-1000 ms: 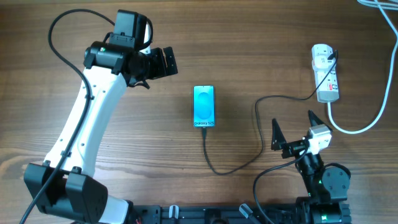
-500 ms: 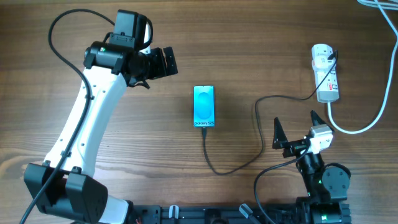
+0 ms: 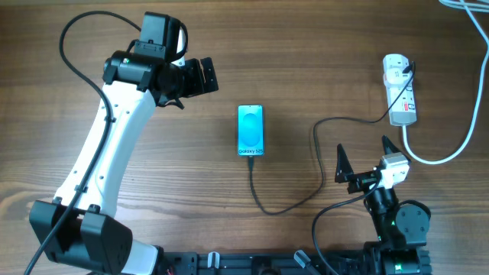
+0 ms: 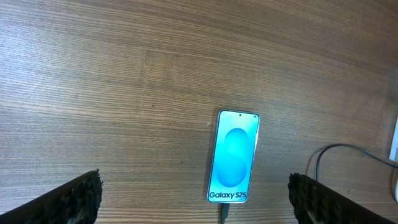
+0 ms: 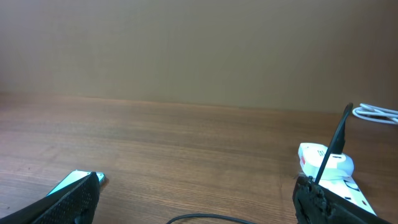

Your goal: Plug charger to phone and switch on socket

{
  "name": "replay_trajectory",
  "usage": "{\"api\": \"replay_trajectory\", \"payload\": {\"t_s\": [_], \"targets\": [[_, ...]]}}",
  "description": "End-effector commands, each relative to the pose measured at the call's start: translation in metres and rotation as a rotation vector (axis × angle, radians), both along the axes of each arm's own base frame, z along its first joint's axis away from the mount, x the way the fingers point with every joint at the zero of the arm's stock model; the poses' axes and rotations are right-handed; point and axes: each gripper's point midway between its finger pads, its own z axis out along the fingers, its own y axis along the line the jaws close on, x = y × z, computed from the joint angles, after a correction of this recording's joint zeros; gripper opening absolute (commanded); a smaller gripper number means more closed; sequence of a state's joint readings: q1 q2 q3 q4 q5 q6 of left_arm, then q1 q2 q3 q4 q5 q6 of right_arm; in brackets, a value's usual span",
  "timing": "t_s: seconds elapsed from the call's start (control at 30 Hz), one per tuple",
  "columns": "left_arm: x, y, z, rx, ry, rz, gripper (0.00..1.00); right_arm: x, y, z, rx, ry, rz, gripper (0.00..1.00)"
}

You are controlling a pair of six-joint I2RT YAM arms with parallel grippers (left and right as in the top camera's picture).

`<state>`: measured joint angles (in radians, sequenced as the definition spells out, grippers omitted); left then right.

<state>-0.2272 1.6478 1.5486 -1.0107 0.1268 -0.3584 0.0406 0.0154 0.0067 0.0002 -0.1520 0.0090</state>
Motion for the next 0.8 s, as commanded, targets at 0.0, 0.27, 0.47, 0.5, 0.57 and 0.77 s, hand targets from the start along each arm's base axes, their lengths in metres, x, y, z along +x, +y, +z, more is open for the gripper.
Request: {"api": "replay_trajectory", "payload": {"t_s": [0.0,0.27,0.47,0.5,0.57,0.77], "targets": [[0.0006,0.0008,-0.0016,0.004,0.005,0.014,1.00,-0.0003,-0.0012,0.0036,-0.007,-0.017,-0.009,1.00],[0.0006,0.0008,-0.0016,0.004,0.005,0.014,1.00,-0.0002,-0.0012,0.0033,-0.007,-0.016,-0.009,1.00],[0.0006,0.0008,-0.0016,0.004,0.005,0.014,1.00,-0.0002,-0.0012,0.0033,-0.007,-0.016,-0.009,1.00],[0.0006,0.0009,-0.0016,0.004,0.005,0.014,1.00,-0.0002,-0.0012,0.0032,-0.007,-0.016,-0.009,1.00],[0.0011,0.0028,-0.0018,0.014,0.002,0.019,1.00,-0.0002,-0.0012,0.0032,-0.007,-0.016,-0.009,1.00],[-0.0002,0.0052,-0.0020,0.029,0.004,0.020,1.00,-0.0002,-0.0012,0.0032,-0.007,-0.015,-0.009,1.00]]}}
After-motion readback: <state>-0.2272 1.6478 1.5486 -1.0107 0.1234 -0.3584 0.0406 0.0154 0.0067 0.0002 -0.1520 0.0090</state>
